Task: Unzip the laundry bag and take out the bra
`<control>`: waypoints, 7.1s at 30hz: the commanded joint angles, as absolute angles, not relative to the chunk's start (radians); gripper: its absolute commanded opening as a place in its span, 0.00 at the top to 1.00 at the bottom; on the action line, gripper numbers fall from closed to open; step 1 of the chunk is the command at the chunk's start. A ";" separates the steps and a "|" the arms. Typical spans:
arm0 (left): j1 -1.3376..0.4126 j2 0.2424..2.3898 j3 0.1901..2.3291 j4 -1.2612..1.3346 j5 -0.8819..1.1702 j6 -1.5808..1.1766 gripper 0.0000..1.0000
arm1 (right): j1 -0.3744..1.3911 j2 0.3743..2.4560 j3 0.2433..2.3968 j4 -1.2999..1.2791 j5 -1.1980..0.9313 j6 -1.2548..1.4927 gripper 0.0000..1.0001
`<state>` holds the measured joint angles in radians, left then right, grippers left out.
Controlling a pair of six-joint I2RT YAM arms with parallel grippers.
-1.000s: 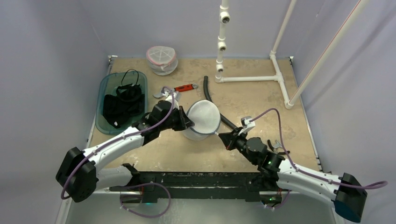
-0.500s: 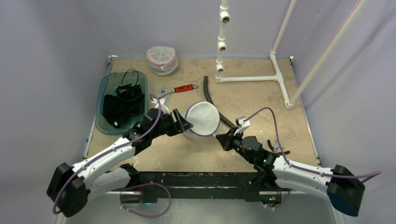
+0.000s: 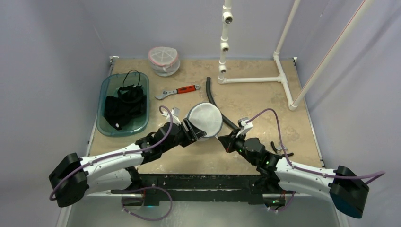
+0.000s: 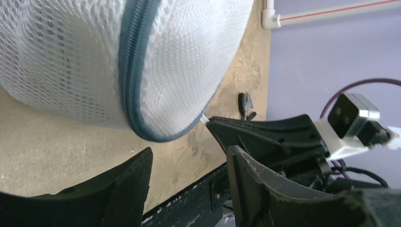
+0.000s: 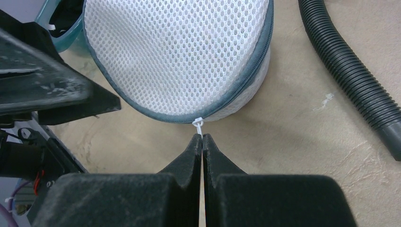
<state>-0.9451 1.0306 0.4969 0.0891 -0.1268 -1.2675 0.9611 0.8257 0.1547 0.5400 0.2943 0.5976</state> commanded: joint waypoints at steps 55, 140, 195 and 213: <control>-0.785 0.958 0.592 -0.096 -0.037 -1.050 1.00 | 0.962 0.850 0.184 0.690 0.219 0.560 0.58; -0.748 0.729 0.663 0.229 0.422 -0.771 1.00 | 0.495 0.854 0.483 0.543 -0.436 0.824 0.17; -1.004 1.010 0.128 0.995 -0.315 -1.410 0.33 | 0.579 0.845 0.244 0.941 -0.015 1.091 1.00; -1.044 1.284 0.170 1.204 -0.362 -1.535 0.32 | 0.609 0.774 0.173 0.860 -0.013 1.071 1.00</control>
